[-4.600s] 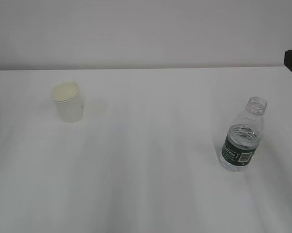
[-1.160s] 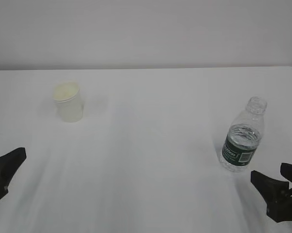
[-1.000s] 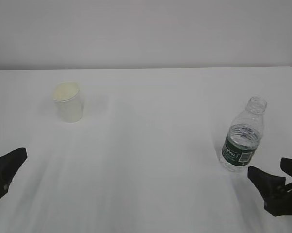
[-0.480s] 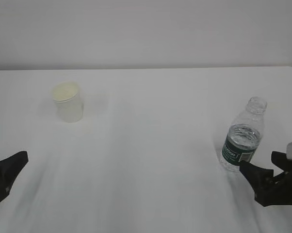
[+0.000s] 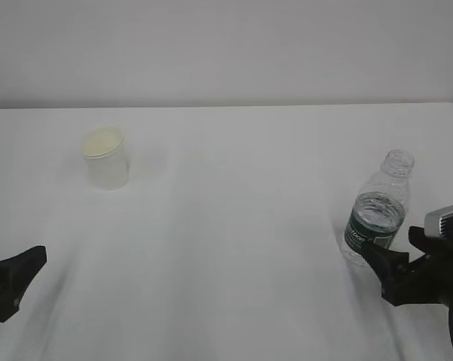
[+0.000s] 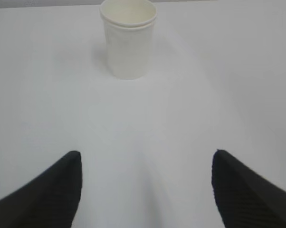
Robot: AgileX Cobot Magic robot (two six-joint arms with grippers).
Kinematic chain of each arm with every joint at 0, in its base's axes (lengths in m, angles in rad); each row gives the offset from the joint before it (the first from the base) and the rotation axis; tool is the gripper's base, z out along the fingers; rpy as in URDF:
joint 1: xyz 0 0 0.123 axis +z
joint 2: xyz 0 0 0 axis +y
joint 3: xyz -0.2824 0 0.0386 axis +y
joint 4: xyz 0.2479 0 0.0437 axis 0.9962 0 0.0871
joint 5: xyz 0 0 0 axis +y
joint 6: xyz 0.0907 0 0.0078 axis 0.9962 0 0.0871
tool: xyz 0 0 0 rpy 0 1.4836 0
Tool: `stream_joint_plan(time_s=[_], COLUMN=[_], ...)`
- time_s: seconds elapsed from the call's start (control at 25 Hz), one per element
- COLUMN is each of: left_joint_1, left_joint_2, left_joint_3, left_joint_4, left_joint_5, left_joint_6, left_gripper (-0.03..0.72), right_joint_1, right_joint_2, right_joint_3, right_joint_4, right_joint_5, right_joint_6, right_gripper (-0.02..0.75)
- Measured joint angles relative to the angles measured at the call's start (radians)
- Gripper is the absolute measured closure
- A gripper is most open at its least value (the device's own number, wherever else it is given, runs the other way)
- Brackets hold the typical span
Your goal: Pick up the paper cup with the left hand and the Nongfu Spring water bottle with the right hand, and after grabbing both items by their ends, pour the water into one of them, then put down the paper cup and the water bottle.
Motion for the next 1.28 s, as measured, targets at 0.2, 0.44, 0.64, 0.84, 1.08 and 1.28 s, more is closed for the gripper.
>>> stream_joint_plan(time_s=[0.2, 0.44, 0.64, 0.84, 1.08, 1.28], left_joint_1=[0.000, 0.000, 0.000, 0.000, 0.000, 0.000], left_joint_2=[0.004, 0.004, 0.004, 0.004, 0.004, 0.004], left_joint_3=[0.000, 0.000, 0.000, 0.000, 0.000, -0.011], left_joint_4=[-0.002, -0.002, -0.006, -0.006, -0.007, -0.007], left_joint_5=[0.000, 0.000, 0.000, 0.000, 0.000, -0.002], left_joint_6=[0.000, 0.000, 0.000, 0.000, 0.000, 0.000], left_gripper=[0.079, 0.088, 0.094, 0.095, 0.097, 0.097], right_joint_1=[0.000, 0.000, 0.000, 0.000, 0.000, 0.000], right_joint_2=[0.006, 0.032, 0.075, 0.079, 0.082, 0.091], right_joint_3=[-0.033, -0.069, -0.092, -0.117, -0.124, -0.155], right_joint_4=[0.002, 0.002, 0.002, 0.002, 0.002, 0.002], right_joint_5=[-0.002, -0.002, -0.002, -0.002, -0.002, -0.002], right_joint_6=[-0.002, -0.002, -0.002, -0.002, -0.005, -0.005], right_gripper=[0.111, 0.111, 0.115, 0.125, 0.127, 0.128])
